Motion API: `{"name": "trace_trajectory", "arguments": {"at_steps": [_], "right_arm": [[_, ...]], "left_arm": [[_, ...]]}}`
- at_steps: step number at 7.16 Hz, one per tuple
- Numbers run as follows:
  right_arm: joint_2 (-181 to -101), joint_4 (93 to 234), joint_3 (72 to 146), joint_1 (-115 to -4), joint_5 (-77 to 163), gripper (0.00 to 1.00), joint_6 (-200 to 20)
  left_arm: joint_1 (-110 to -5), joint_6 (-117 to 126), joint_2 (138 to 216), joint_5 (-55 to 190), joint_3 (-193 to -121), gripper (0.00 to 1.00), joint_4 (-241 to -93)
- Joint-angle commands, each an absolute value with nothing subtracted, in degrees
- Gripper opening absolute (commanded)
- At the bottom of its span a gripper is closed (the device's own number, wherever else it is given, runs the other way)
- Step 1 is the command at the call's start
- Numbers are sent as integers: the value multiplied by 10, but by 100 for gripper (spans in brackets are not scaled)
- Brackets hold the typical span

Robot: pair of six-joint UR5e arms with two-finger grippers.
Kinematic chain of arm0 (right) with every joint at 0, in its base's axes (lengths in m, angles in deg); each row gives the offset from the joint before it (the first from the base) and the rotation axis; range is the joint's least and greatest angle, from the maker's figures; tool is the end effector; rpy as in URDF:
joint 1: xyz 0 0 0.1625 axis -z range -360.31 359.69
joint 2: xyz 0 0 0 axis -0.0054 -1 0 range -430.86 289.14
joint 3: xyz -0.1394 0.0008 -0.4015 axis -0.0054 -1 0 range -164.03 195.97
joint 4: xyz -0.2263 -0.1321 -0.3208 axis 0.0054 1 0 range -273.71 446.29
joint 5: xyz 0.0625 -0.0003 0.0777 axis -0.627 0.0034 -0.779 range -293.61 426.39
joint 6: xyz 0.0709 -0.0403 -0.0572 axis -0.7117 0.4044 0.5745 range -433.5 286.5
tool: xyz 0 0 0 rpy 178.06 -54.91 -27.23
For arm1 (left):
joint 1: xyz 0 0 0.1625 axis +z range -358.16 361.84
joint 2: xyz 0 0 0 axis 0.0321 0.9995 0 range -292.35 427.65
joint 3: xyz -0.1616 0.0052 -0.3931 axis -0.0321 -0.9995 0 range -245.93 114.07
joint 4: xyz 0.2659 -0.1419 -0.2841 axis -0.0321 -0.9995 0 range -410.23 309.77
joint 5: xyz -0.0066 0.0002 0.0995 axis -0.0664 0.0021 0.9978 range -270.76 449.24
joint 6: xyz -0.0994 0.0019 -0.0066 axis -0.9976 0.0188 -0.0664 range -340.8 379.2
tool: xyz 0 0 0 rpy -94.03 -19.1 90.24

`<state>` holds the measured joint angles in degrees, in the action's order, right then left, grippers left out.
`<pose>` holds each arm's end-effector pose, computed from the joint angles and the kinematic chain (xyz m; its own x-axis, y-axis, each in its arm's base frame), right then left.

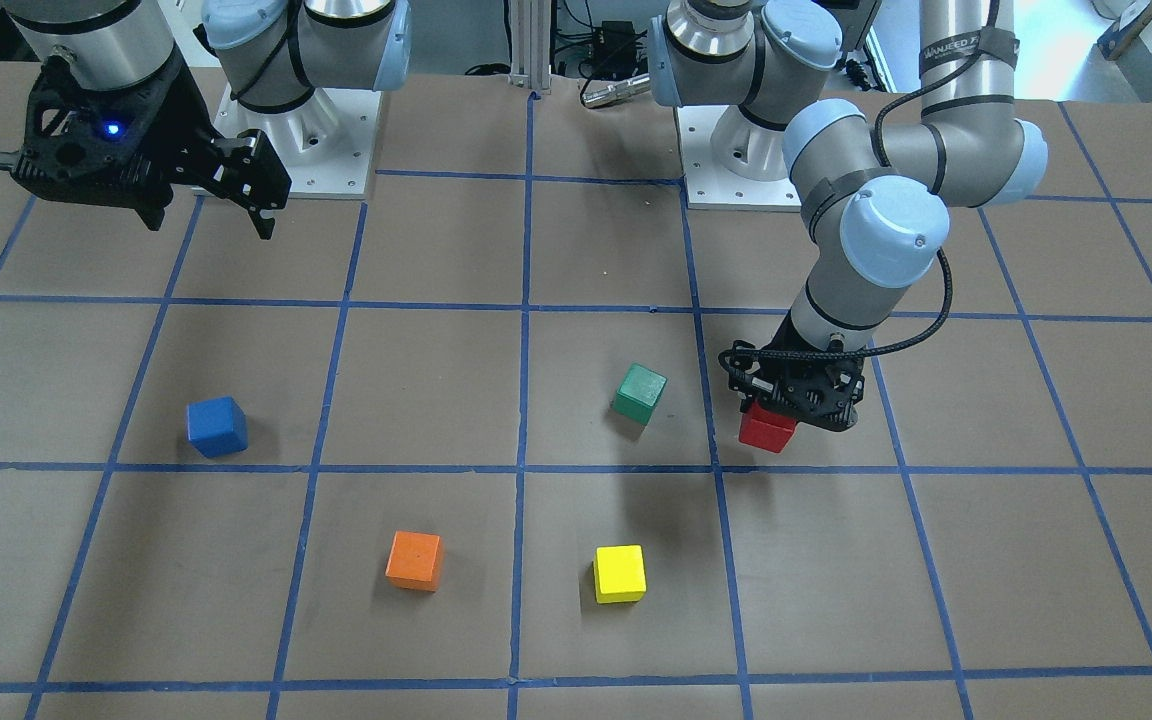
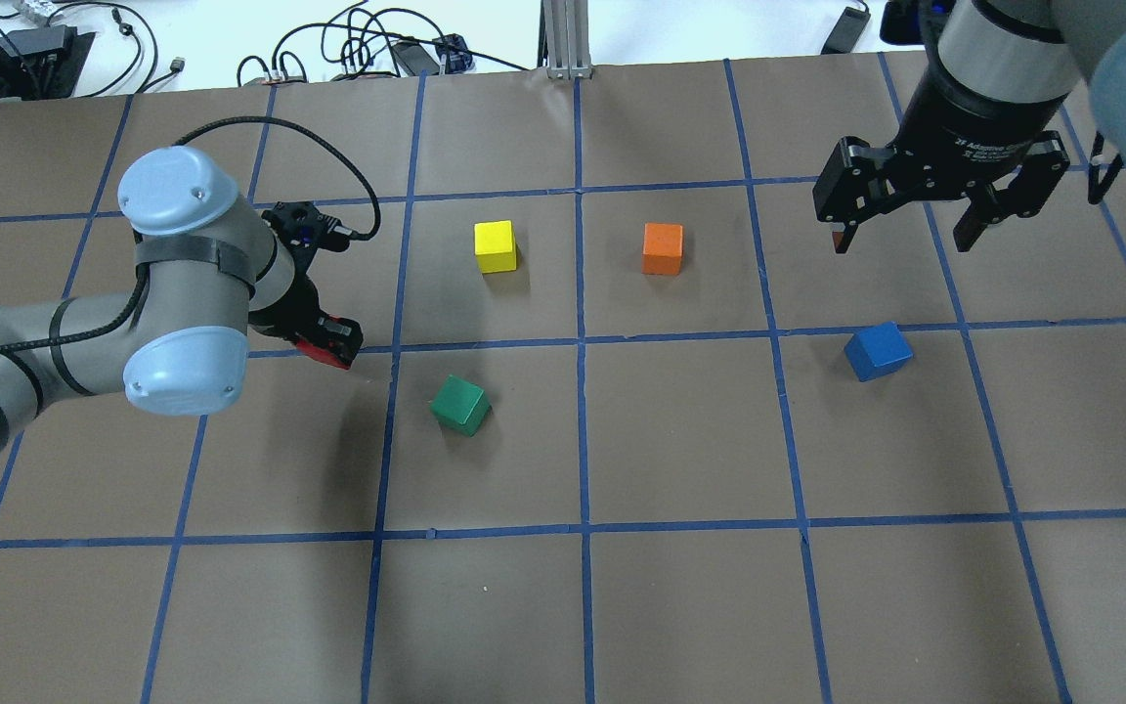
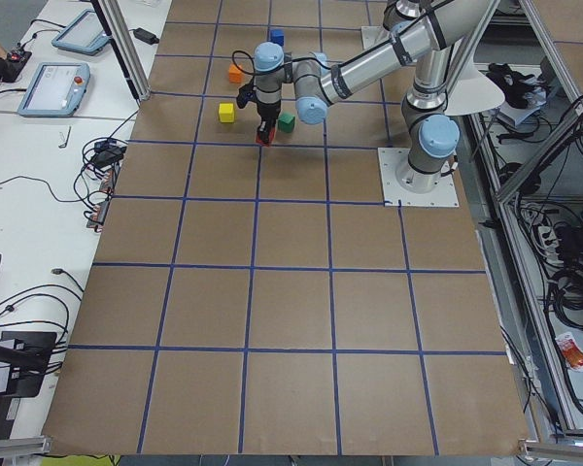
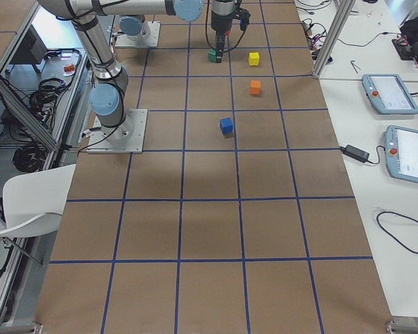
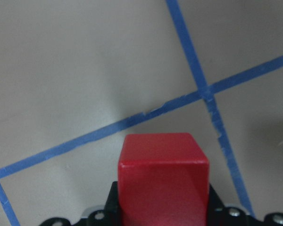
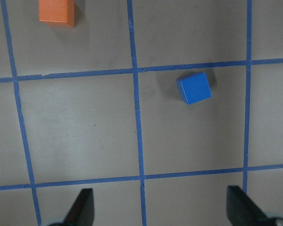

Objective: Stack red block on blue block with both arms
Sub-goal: 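Carry the red cube with the left gripper toward the orange cube and set it down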

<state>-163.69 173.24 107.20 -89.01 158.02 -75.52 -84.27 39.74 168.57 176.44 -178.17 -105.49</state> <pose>0.1197 -0.4710 0.4959 -0.9979 0.0572 0.0292 0.0579 0.9980 0.0240 -0.1032 -0.5195 0.2686 -0.9570 0.2879 0.0361 0.2863 0.9572 -0.0430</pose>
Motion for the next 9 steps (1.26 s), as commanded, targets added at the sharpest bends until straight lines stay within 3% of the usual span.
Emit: {"name": "trace_trajectory", "arguments": {"at_steps": [1, 5, 9], "right_arm": [[-1637, 1731, 1072, -889, 1581, 100, -755], [-1637, 1733, 1072, -889, 1581, 100, -755], [-1637, 1731, 1072, -888, 1581, 100, -754]], "left_arm": [[-922, 241, 1709, 1745, -1719, 0, -1089], [-1062, 2, 1817, 1752, -1605, 0, -1086], [-1100, -36, 1874, 1784, -1590, 0, -1083]]}}
